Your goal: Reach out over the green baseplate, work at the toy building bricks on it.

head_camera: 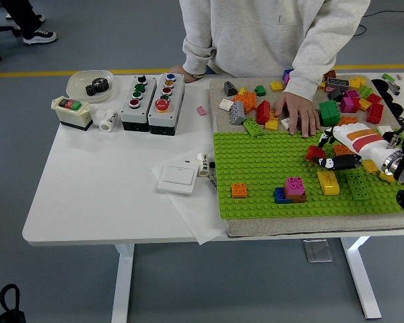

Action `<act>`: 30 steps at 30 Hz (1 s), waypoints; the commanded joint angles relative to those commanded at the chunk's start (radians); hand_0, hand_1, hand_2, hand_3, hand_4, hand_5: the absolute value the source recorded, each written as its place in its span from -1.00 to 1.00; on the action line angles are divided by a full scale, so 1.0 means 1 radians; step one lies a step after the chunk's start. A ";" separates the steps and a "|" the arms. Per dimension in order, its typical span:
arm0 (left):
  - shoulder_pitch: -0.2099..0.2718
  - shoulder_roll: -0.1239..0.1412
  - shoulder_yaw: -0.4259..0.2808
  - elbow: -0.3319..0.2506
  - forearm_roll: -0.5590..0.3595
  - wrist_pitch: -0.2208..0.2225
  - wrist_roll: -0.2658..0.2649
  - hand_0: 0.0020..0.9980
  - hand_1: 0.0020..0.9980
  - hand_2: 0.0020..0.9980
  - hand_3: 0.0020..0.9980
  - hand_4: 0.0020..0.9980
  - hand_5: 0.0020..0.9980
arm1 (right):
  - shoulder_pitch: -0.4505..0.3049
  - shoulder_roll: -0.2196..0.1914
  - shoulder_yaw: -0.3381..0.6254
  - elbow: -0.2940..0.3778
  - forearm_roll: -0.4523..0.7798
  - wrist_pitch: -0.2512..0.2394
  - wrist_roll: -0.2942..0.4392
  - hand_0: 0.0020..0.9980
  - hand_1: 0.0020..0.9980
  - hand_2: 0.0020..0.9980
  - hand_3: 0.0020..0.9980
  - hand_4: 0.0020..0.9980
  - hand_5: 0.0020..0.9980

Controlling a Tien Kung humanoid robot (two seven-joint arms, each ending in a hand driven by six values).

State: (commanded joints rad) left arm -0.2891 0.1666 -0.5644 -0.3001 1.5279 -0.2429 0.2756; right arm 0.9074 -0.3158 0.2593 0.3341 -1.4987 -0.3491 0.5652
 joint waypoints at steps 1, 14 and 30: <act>0.002 0.000 -0.001 0.001 -0.001 0.001 0.000 0.46 0.46 0.40 0.20 0.32 0.21 | -0.002 -0.007 0.016 0.011 -0.013 0.000 0.003 0.30 0.16 0.17 0.06 0.46 0.09; 0.020 -0.003 -0.003 0.004 -0.003 0.003 -0.002 0.46 0.45 0.40 0.20 0.32 0.21 | -0.022 -0.096 0.126 0.169 -0.146 -0.010 0.027 0.31 0.16 0.17 0.06 0.46 0.08; 0.030 -0.003 0.002 0.005 -0.010 0.004 -0.004 0.45 0.45 0.40 0.20 0.32 0.22 | -0.071 -0.208 0.113 0.271 -0.263 -0.067 0.058 0.32 0.17 0.18 0.07 0.47 0.07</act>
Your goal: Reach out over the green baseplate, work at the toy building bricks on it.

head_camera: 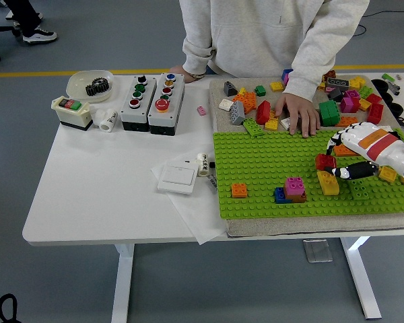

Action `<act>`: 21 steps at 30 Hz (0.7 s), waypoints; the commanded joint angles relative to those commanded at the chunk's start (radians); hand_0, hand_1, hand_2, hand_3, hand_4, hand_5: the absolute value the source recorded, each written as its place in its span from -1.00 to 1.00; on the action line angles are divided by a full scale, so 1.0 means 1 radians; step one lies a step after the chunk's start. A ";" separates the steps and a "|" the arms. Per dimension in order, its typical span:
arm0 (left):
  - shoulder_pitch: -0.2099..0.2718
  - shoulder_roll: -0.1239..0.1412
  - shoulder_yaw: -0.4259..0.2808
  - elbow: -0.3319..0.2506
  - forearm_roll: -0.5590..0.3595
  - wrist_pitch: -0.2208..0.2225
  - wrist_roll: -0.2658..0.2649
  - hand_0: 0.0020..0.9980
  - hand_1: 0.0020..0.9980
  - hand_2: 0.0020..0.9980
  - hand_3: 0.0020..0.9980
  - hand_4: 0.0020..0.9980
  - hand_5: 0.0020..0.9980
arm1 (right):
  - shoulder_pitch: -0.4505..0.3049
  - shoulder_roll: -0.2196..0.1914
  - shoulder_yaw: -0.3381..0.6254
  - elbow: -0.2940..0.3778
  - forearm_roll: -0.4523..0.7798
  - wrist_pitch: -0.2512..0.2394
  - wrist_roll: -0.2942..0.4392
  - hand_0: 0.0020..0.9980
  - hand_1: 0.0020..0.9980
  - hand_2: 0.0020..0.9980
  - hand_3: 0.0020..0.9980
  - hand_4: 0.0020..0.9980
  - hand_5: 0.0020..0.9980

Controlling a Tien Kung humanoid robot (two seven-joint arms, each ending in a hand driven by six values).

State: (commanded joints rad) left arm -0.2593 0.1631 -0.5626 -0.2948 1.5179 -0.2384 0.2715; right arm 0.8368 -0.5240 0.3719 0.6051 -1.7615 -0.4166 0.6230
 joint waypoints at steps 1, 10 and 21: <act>0.000 0.000 0.001 0.000 0.000 0.000 -0.001 0.45 0.45 0.40 0.20 0.32 0.22 | -0.004 -0.008 0.003 -0.002 -0.010 -0.008 0.008 0.32 0.17 0.18 0.07 0.47 0.07; 0.008 -0.002 0.004 0.000 -0.007 -0.001 -0.004 0.45 0.45 0.40 0.20 0.32 0.22 | -0.018 -0.026 -0.016 -0.001 -0.018 -0.021 0.022 0.32 0.17 0.18 0.07 0.48 0.07; 0.013 -0.004 0.004 -0.001 -0.006 -0.003 -0.006 0.45 0.45 0.40 0.19 0.32 0.21 | -0.021 -0.022 -0.046 -0.002 -0.014 -0.029 0.022 0.32 0.18 0.18 0.07 0.50 0.08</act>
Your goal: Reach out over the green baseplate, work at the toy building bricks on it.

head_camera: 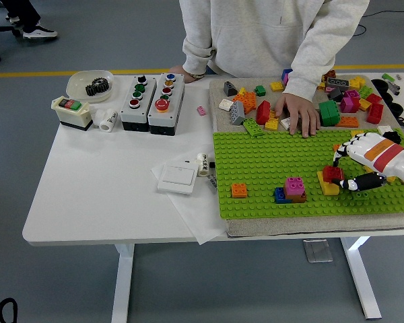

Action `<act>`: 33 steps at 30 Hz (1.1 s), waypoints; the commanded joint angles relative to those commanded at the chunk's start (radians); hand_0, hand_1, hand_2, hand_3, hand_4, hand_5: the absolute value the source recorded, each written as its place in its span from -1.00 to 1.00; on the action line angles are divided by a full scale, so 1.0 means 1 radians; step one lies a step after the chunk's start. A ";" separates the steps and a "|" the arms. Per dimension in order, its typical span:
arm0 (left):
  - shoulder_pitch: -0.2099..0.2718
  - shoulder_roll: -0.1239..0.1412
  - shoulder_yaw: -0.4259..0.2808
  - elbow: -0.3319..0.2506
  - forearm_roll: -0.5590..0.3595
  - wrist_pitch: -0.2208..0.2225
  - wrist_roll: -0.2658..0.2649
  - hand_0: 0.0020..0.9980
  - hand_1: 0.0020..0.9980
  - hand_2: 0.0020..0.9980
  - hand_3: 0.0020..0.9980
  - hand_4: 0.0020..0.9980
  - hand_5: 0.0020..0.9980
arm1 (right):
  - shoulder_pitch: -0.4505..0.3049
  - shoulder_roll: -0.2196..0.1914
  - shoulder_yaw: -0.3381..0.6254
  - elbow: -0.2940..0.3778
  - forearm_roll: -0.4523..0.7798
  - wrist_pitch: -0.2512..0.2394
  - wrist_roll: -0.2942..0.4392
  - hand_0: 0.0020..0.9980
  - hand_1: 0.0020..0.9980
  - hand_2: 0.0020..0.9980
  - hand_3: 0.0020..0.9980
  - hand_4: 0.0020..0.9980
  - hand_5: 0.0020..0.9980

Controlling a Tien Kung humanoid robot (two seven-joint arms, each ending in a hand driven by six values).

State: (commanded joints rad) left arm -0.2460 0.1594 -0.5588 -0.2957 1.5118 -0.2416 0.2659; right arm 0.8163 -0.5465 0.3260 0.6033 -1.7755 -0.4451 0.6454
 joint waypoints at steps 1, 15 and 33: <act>0.000 0.000 0.000 0.000 0.001 0.000 0.000 0.45 0.45 0.40 0.19 0.32 0.21 | 0.000 0.001 -0.001 -0.002 0.001 0.000 0.000 0.32 0.18 0.18 0.07 0.50 0.08; -0.003 0.000 -0.003 0.001 0.005 0.002 0.000 0.45 0.46 0.40 0.19 0.32 0.21 | 0.002 0.003 -0.006 -0.005 0.003 -0.004 0.000 0.32 0.19 0.19 0.07 0.50 0.08; -0.007 -0.001 -0.003 0.001 0.005 0.003 -0.001 0.45 0.46 0.40 0.19 0.32 0.21 | 0.008 -0.001 -0.015 0.001 -0.019 -0.001 0.000 0.33 0.23 0.26 0.09 0.53 0.07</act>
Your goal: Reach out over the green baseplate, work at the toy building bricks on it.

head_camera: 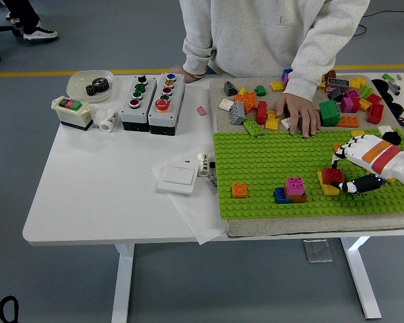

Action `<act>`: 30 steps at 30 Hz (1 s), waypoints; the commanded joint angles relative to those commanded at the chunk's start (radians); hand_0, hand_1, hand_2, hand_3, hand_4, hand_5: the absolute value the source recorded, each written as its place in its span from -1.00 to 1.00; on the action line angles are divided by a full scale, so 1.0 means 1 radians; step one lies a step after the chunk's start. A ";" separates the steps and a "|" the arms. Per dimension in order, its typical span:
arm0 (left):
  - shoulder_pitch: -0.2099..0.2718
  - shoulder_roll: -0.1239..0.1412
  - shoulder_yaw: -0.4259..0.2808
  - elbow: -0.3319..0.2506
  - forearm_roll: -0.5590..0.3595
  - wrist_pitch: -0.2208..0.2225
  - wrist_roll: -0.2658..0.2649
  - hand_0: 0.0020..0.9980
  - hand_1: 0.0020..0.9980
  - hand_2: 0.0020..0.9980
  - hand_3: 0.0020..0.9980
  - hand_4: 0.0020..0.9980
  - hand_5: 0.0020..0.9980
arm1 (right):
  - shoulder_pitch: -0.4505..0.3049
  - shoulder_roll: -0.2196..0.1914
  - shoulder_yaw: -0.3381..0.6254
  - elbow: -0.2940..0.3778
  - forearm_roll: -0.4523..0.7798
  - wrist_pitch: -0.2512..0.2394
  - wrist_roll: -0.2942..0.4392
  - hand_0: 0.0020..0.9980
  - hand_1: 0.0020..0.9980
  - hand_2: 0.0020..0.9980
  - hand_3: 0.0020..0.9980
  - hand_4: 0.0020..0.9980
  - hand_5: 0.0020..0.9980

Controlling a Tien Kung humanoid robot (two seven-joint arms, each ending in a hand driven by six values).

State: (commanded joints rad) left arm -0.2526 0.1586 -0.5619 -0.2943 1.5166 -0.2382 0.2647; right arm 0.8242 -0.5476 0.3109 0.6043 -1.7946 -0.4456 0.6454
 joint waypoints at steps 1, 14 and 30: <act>0.000 0.000 0.000 0.000 0.000 0.000 0.000 0.45 0.46 0.40 0.19 0.32 0.21 | 0.000 0.000 0.001 0.000 0.000 0.000 0.000 0.33 0.23 0.26 0.09 0.53 0.07; -0.002 0.000 -0.001 0.000 0.001 -0.001 0.001 0.45 0.46 0.40 0.19 0.32 0.21 | -0.001 0.003 0.012 -0.005 -0.006 0.003 0.000 0.35 0.29 0.37 0.15 0.56 0.04; -0.001 0.001 0.000 0.000 0.001 -0.001 0.001 0.45 0.46 0.39 0.19 0.32 0.21 | -0.004 0.000 0.026 -0.007 -0.012 0.009 0.000 0.38 0.36 0.47 0.28 0.65 0.01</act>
State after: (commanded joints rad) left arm -0.2540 0.1594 -0.5619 -0.2943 1.5175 -0.2388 0.2657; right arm 0.8206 -0.5473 0.3366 0.5977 -1.8065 -0.4363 0.6454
